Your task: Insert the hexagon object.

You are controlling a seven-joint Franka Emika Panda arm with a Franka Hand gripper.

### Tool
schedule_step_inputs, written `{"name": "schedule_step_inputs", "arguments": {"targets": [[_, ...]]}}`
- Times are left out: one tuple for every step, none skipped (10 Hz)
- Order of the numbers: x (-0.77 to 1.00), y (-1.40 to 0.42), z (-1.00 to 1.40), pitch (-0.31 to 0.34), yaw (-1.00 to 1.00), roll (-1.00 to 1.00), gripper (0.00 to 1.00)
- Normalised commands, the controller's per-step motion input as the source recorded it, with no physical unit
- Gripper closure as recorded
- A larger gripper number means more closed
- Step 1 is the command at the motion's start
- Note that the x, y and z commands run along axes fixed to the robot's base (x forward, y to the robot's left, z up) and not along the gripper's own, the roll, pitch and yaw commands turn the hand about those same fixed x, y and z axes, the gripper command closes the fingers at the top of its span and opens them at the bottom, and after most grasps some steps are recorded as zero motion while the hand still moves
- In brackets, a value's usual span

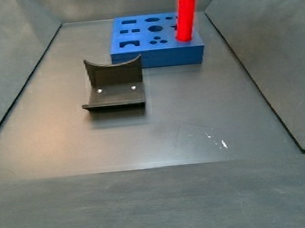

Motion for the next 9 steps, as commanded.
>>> {"name": "schedule_step_inputs", "arguments": {"targets": [[0.02, -0.15, -0.31, -0.07, 0.0, -0.08, 1.0], [0.0, -0.17, -0.25, -0.077, 0.0, -0.08, 1.0], [0.0, -0.2, -0.21, -0.086, 0.0, -0.06, 1.0], [0.0, -0.25, -0.31, -0.039, 0.0, 0.0, 1.0], [0.05, -0.26, -0.4, 0.0, -0.02, 0.12, 1.0], [0.06, -0.23, -0.41, 0.0, -0.06, 0.15, 1.0], [0.0, -0.09, -0.19, -0.004, -0.09, 0.02, 1.0], [0.0, 0.0, 0.0, -0.013, 0.0, 0.0, 1.0], [0.0, 0.0, 0.0, 0.0, 0.0, 0.0, 1.0]]}}
